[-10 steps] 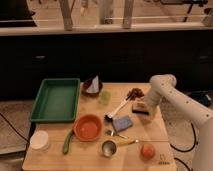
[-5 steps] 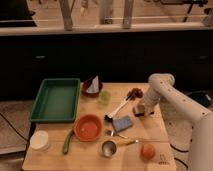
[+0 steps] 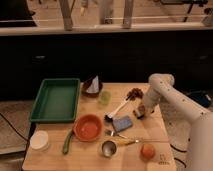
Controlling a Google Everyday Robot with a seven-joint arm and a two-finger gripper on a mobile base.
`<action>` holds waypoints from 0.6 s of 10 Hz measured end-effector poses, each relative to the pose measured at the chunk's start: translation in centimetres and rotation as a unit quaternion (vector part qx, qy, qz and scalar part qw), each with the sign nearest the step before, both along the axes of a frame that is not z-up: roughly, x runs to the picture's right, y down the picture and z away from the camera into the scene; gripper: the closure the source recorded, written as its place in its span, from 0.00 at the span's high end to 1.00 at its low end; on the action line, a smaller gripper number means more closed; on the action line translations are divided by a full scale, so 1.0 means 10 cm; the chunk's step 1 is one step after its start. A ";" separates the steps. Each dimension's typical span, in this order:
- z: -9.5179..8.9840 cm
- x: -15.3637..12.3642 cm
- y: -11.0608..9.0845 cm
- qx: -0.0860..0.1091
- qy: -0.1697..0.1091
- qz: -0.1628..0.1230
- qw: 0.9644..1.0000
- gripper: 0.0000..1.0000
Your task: Wipe red bowl with eraser
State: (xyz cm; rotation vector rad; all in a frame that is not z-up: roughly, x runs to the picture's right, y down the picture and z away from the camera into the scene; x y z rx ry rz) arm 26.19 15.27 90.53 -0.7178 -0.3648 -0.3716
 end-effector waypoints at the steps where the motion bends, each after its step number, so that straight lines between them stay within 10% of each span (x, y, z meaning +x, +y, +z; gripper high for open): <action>1: -0.01 0.01 0.00 0.000 -0.002 -0.002 1.000 0.00; 6: -0.32 0.09 -0.28 0.035 -0.018 -0.011 0.999 0.00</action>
